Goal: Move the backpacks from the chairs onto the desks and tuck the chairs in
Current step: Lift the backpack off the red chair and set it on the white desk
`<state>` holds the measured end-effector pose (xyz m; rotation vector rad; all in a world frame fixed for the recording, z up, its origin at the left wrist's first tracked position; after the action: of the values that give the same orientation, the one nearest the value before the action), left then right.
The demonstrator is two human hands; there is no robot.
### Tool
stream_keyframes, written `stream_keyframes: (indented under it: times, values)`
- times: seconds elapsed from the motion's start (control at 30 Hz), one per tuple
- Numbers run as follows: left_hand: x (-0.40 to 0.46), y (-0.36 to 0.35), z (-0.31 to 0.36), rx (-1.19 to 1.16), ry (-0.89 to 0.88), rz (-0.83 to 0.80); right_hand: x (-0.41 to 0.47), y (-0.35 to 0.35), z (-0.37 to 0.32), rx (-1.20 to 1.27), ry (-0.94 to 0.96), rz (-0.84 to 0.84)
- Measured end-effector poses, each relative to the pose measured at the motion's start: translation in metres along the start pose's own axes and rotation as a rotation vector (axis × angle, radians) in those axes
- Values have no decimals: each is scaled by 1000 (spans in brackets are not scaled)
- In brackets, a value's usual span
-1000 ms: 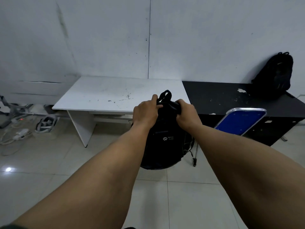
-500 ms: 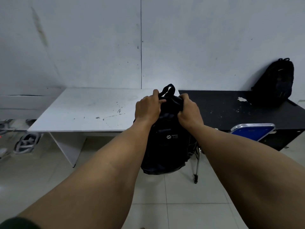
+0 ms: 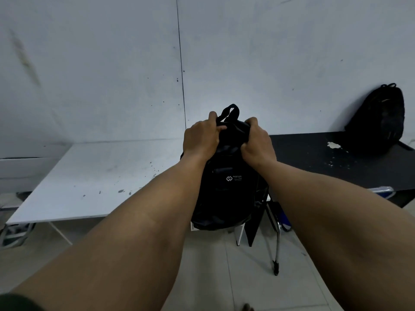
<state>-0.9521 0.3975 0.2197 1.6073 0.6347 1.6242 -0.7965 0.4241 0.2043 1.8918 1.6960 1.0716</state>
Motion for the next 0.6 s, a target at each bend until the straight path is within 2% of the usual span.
stream_keyframes:
  times: [0.27,0.6]
  values:
    - [83,-55,-21,26,-20,22,105,-22,15,28,31,1]
    - [169,-119,-44,5,25,5,220,-52,33,-17,56,-94]
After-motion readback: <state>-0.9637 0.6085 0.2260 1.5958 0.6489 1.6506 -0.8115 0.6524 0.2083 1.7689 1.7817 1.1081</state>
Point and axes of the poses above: each hand's wrist, its own x-axis towards the middle knuckle, its own y-axis out of the back of the hand, z = x × y, the point moved 9 cm from there along x, towards the middle knuckle, and after that the axes turned 13 degrees about -y, right-handed, at the moved point
